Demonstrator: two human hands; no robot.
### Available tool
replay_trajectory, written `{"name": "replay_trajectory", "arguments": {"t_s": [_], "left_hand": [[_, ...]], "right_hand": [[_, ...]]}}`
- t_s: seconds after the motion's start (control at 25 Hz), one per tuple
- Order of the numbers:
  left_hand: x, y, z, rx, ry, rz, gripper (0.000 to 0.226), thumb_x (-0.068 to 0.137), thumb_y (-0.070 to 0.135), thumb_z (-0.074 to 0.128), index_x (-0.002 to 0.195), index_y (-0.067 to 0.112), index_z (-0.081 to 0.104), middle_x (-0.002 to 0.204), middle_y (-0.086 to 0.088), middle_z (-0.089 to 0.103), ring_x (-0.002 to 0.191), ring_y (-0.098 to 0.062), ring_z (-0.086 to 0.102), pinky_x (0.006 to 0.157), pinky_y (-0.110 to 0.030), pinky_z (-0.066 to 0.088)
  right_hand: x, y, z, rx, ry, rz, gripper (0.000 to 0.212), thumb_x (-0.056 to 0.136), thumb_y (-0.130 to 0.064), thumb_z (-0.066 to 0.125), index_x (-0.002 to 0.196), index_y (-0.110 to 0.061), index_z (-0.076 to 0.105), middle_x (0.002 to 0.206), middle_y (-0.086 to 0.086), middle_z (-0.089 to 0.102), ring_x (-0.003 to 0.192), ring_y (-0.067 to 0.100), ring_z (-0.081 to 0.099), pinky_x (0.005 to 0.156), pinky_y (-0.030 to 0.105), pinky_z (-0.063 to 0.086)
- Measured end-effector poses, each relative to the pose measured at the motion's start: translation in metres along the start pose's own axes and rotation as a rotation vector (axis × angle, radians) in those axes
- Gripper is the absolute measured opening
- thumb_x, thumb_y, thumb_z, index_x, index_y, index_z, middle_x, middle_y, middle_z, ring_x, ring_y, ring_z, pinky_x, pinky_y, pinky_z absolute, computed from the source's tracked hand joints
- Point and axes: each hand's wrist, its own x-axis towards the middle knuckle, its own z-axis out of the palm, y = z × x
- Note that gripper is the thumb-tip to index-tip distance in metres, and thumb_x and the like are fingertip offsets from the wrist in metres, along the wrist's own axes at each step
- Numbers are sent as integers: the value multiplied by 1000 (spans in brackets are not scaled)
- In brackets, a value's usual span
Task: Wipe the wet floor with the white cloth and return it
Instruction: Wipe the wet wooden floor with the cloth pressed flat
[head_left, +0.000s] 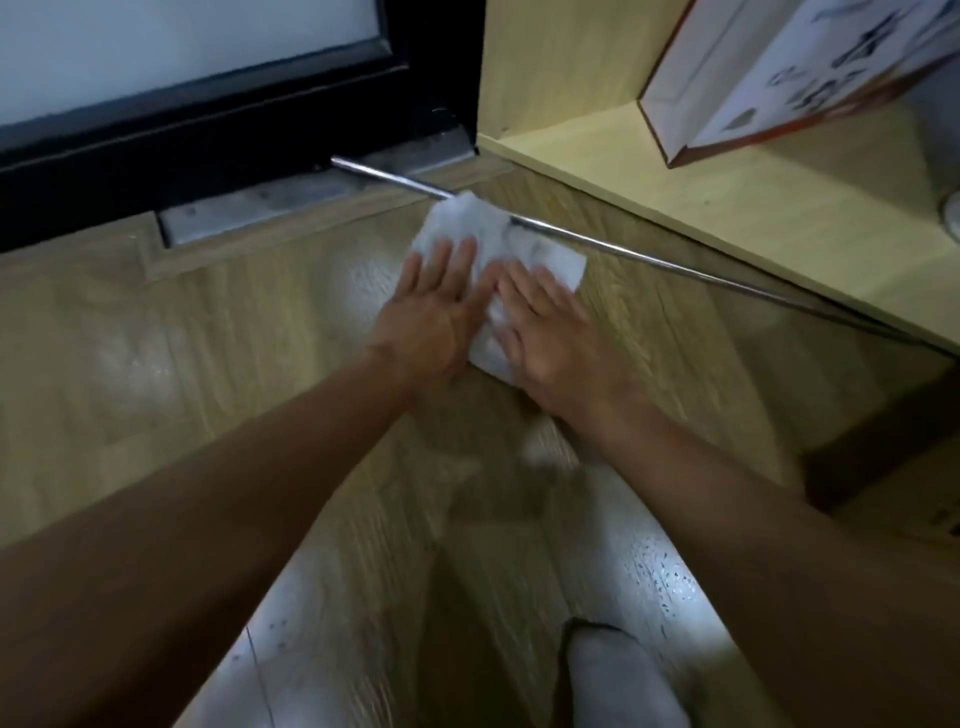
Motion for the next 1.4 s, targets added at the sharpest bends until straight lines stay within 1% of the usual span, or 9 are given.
{"name": "replay_trajectory", "arguments": {"t_s": [0.24,0.4,0.52,0.72,0.84,1.0,1.12,1.28,1.4], "left_hand": [[-8,113,18,128,-9,387,60,102,35,21,153,22,-10,159,-10,-18,145,-33,-20,115,-49,-15],[40,120,8,95,-7,284,60,102,38,23,154,24,-3,161,-6,-10,148,-29,-11,119,-47,-6],[50,134,-5,46,-64,186,63,101,37,29,154,23,-3,161,-9,-9,148,-32,-11,118,-51,-3],[-35,172,24,150,-67,508,57,98,28,14,154,23,9,161,-10,4,148,-35,2,118,-55,6],[-57,173,35,199,50,539,54,97,30,23,150,24,28,157,-7,27,144,-30,25,115,-51,24],[9,170,8,69,-61,316,62,103,34,25,153,15,-7,162,-8,-5,149,-28,-2,119,-45,0],[37,172,5,-40,-72,153,56,105,32,23,154,17,-1,162,-8,-5,148,-32,-3,118,-47,-2],[-24,171,22,-58,-98,164,63,102,38,29,154,19,-1,161,-5,-8,148,-34,-9,119,-49,-3],[-99,153,30,-111,-153,55,64,102,41,24,153,21,-9,160,-4,-15,148,-29,-13,120,-45,-5]], "right_hand": [[-150,35,28,32,30,308,51,105,-30,31,148,-4,28,156,13,26,146,30,22,116,45,27],[-102,70,11,169,5,379,56,104,-33,23,155,-15,9,162,4,7,150,23,3,121,39,7],[-94,95,-2,180,-76,324,57,104,-35,25,154,-16,4,163,3,2,150,23,0,121,39,8],[-214,44,20,165,47,364,53,103,-31,28,150,-7,21,158,12,19,147,26,18,120,31,2],[-238,40,28,212,-114,404,57,104,-38,18,152,-15,0,161,5,-3,147,16,-11,116,24,-15],[-157,71,4,106,-204,418,63,105,-34,22,152,-3,-4,161,14,-9,149,32,-7,121,44,4],[-116,89,-4,79,-293,366,75,101,-39,35,152,-3,-8,161,14,-11,148,31,-10,120,46,1],[-164,52,17,33,-197,304,59,105,-28,19,151,0,-4,161,17,-6,149,31,-6,121,44,0],[-196,-3,32,-25,-281,210,58,104,-27,8,149,1,-15,159,18,-16,147,36,-13,120,47,1]]}}
